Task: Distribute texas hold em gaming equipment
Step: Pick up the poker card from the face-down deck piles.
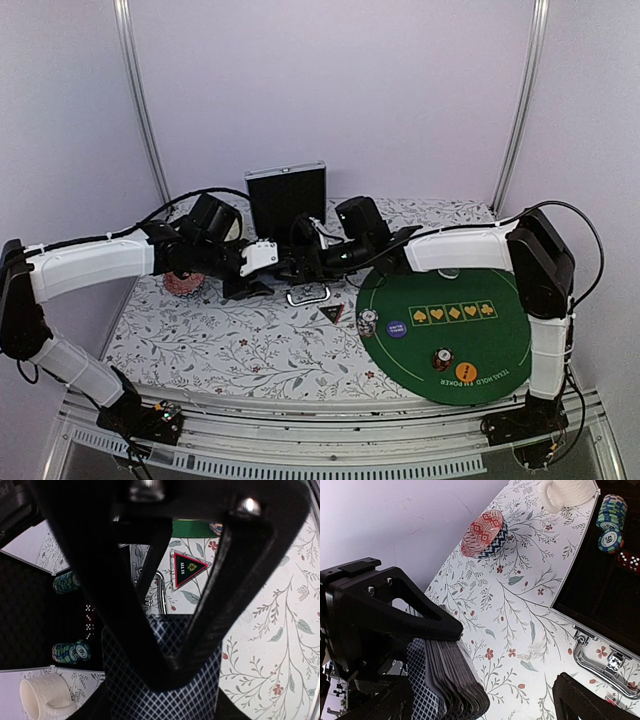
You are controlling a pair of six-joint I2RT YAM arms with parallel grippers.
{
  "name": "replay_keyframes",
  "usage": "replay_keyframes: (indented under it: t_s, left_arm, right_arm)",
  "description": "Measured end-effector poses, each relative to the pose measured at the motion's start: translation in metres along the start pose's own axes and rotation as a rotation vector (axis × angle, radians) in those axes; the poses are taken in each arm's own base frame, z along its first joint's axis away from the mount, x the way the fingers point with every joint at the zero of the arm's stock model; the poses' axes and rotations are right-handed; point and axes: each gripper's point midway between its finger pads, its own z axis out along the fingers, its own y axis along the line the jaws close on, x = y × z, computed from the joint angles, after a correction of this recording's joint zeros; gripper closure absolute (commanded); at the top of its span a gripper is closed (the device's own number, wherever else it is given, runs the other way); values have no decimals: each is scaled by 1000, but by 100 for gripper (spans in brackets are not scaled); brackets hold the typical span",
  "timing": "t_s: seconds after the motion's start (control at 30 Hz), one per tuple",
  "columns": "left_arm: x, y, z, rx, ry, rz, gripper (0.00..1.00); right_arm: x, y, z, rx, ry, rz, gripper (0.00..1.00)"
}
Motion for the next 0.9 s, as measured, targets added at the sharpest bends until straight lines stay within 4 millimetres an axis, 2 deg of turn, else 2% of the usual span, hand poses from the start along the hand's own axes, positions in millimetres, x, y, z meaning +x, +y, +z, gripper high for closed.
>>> replay_keyframes:
  t_s: [0.17, 0.4, 0.77, 0.9]
  left_arm:
    - [0, 0, 0, 1, -1, 0, 50]
    - [-3, 1, -4, -8, -9, 11, 51]
    - [-2, 1, -3, -11, -4, 20, 52]
    - [-1, 0, -3, -12, -1, 23, 52]
  right_arm:
    - [0, -3, 6, 7, 3, 6, 0]
    - [3, -19, 2, 69, -4, 17, 1]
    - [1, -22, -4, 101, -9, -4, 4]
    - [1, -22, -8, 109, -3, -11, 9]
